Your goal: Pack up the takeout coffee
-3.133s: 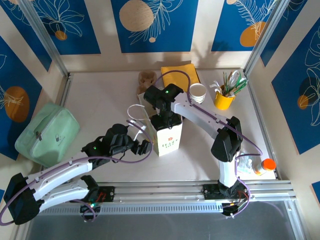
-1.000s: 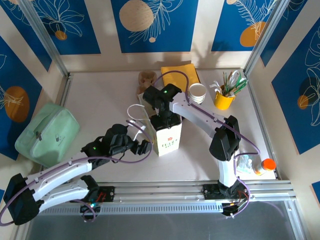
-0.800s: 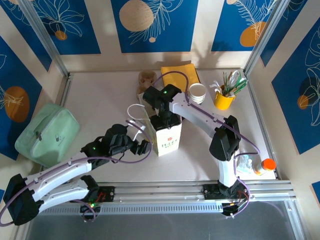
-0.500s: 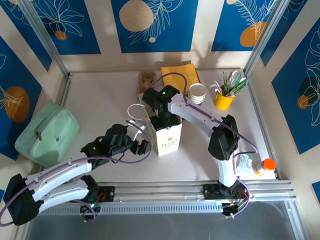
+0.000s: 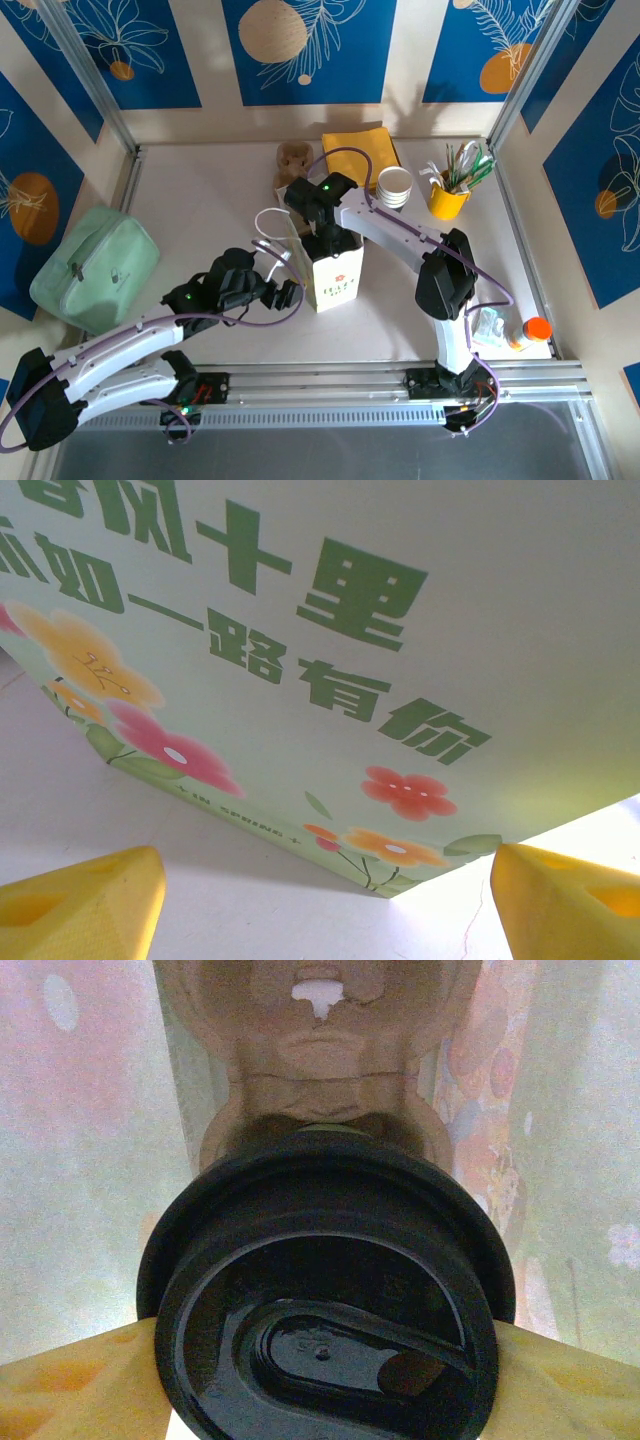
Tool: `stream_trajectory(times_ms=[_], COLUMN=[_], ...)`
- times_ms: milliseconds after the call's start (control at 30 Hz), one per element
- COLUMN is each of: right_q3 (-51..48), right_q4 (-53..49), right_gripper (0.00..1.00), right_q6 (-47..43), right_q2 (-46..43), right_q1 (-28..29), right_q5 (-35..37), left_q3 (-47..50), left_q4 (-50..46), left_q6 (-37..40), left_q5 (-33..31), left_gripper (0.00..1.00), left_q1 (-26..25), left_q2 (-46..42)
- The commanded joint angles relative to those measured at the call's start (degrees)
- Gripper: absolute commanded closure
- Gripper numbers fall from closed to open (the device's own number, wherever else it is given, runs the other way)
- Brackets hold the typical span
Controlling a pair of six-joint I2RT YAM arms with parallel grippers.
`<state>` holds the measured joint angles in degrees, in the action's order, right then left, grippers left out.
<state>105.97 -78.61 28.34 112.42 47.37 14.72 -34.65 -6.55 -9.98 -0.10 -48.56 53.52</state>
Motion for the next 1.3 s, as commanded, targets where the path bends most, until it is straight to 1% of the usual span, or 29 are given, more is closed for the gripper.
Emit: stream_trajectory(times_ms=[0, 500, 1267], right_q3=[-1.36, -4.1, -5.05], right_q4=[0.3, 2.76, 3.73], right_gripper=[0.3, 0.3, 0.3], right_q6=[-0.19, -0.47, -0.52], right_q2=[1.61, 3.17, 5.38], right_q1=[-0.45, -1.13, -1.17], right_q5=[-1.62, -3.28, -3.69], left_q3=[-1.14, -1.08, -1.33], left_q4=[-0.48, -0.57, -0.99], left_q6=[0.42, 0.4, 0.61], left_q5=[-0.54, -0.6, -0.82], left_gripper=[0.15, 0.15, 0.15], left_q1=[-0.42, -0.4, -0.4], left_q2=[-0.36, -0.44, -0.58])
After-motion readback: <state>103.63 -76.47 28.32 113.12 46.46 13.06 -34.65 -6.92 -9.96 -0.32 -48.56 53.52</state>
